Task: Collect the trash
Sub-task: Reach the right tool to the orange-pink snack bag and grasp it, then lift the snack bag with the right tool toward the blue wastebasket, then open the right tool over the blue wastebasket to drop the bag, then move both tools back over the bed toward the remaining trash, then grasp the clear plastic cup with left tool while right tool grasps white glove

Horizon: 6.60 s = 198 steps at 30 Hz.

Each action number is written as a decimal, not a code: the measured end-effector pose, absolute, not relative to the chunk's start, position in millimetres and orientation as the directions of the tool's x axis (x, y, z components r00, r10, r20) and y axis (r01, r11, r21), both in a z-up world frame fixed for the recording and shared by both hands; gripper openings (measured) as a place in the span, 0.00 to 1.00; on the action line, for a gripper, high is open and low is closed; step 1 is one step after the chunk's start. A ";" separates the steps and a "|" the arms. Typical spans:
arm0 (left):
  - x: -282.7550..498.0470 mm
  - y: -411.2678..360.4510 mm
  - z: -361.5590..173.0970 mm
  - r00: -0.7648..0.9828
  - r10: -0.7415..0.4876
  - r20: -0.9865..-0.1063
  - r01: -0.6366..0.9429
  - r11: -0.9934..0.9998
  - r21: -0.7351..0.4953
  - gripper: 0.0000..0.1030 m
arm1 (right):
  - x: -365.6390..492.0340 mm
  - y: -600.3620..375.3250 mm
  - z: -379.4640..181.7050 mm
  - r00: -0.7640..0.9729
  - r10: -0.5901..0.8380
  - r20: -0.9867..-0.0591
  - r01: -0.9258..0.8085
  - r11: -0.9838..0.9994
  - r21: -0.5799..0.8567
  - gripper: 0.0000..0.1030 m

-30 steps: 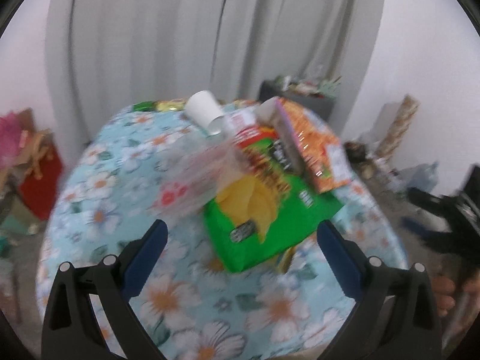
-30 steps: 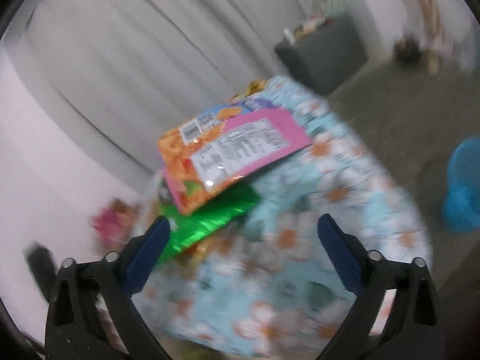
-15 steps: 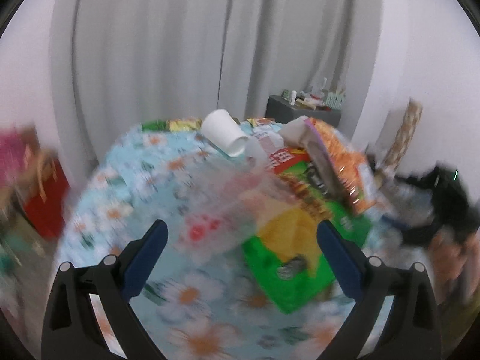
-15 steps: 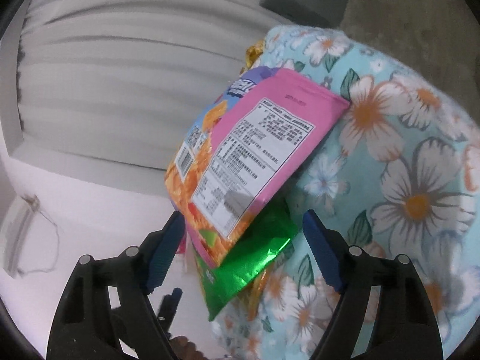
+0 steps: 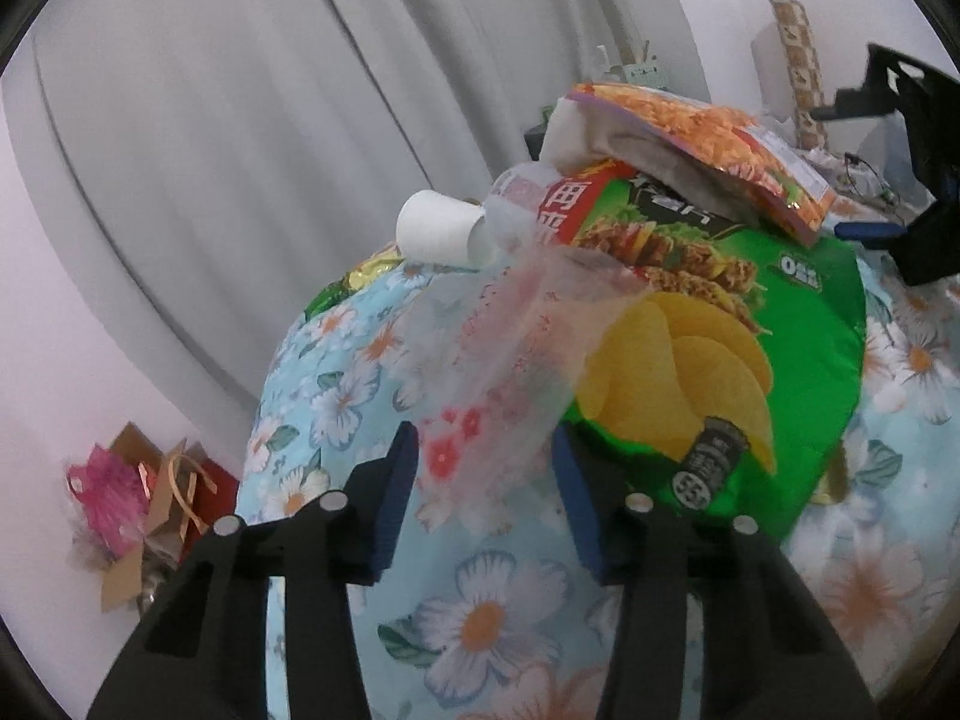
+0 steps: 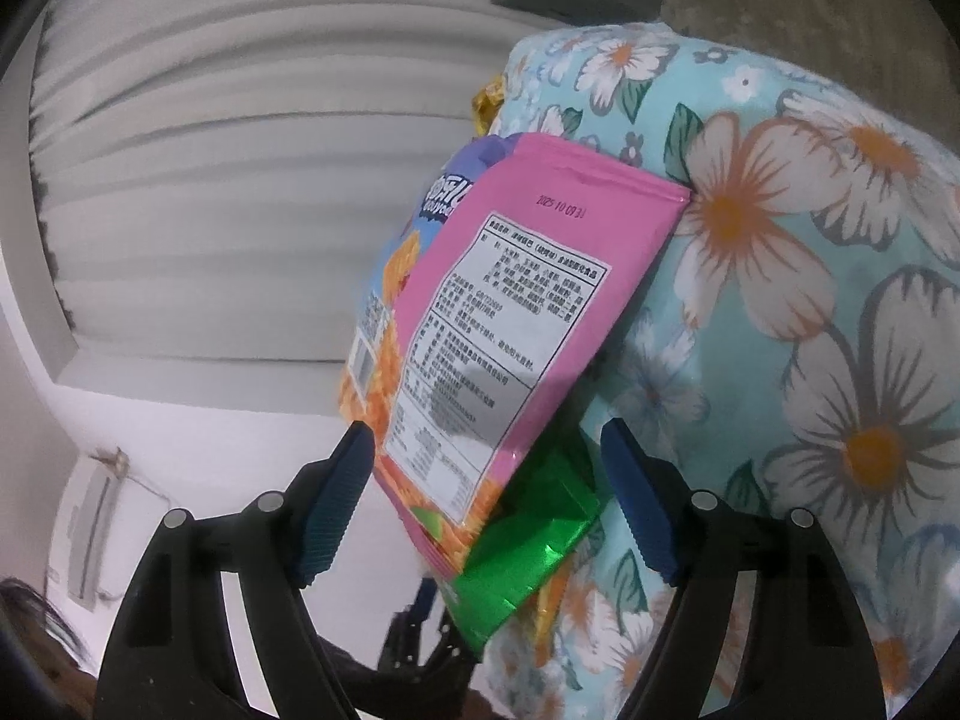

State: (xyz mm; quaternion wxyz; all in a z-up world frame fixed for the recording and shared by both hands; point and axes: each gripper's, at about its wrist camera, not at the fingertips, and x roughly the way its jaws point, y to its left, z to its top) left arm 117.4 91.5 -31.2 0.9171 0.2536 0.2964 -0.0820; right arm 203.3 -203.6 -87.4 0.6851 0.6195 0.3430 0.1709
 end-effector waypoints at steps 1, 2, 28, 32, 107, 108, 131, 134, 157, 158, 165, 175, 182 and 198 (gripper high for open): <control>118.6 90.1 -32.7 0.816 0.002 -0.578 0.303 0.851 0.430 0.39 | 203.9 -203.7 -87.9 0.707 0.659 -0.257 0.195 0.168 0.966 0.70; 119.8 88.6 -34.2 0.821 0.004 -0.570 0.306 0.842 0.445 0.35 | 205.7 -203.6 -90.7 0.708 0.658 -0.257 0.197 0.165 0.966 0.69; 93.2 114.2 13.3 0.924 -0.033 -0.382 0.197 0.895 0.400 0.01 | 180.7 -205.6 -74.1 0.757 0.647 -0.087 0.080 0.040 0.996 0.05; 77.6 121.7 40.2 0.943 -0.037 -0.330 0.161 0.919 0.359 0.01 | 168.8 -206.6 -52.1 0.758 0.651 -0.036 0.007 0.048 0.999 0.01; 145.3 -401.0 -40.8 -0.029 -0.747 -0.664 0.725 0.442 -0.528 0.67 | 84.5 -468.9 -89.8 0.648 -0.216 -0.730 0.621 0.705 0.342 0.74; 144.6 -387.8 -31.6 -0.015 -0.757 -0.653 0.726 0.441 -0.528 0.69 | 87.0 -457.7 -75.7 0.661 -0.224 -0.716 0.601 0.730 0.326 0.76; 128.3 35.4 41.6 0.545 -0.656 -0.521 0.464 0.754 -0.465 0.94 | 156.7 -211.3 28.2 0.742 -0.228 -0.630 0.221 0.971 -0.091 0.92; 128.4 79.3 43.3 0.636 -0.584 -0.505 0.387 0.807 -0.445 0.94 | 172.4 -172.5 31.4 0.761 -0.177 -0.624 0.125 0.984 -0.126 0.92; 253.2 169.0 -29.8 0.670 -0.401 -0.625 0.216 0.911 -0.353 0.87 | 277.4 -57.6 13.8 0.656 0.226 -0.720 -0.152 0.974 0.168 0.89; 259.0 166.3 -33.6 0.661 -0.399 -0.636 0.216 0.912 -0.348 0.83 | 281.8 -55.9 11.4 0.649 0.230 -0.725 -0.150 0.973 0.174 0.88; 275.2 157.2 -52.3 0.621 -0.416 -0.664 0.233 0.907 -0.350 0.74 | 309.6 -50.4 -1.1 0.620 0.245 -0.746 -0.137 0.969 0.205 0.81; 278.8 153.2 -61.7 0.598 -0.436 -0.673 0.254 0.899 -0.358 0.69 | 329.6 -48.8 -12.9 0.589 0.255 -0.767 -0.131 0.966 0.221 0.62; 279.1 152.6 -61.7 0.599 -0.439 -0.670 0.252 0.897 -0.362 0.68 | 327.4 -48.9 -10.3 0.592 0.268 -0.760 -0.142 0.963 0.229 0.45; 268.5 175.5 -45.2 0.667 -0.421 -0.615 0.213 0.898 -0.384 0.68 | 315.5 -53.9 2.7 0.618 0.249 -0.745 -0.133 0.968 0.213 0.17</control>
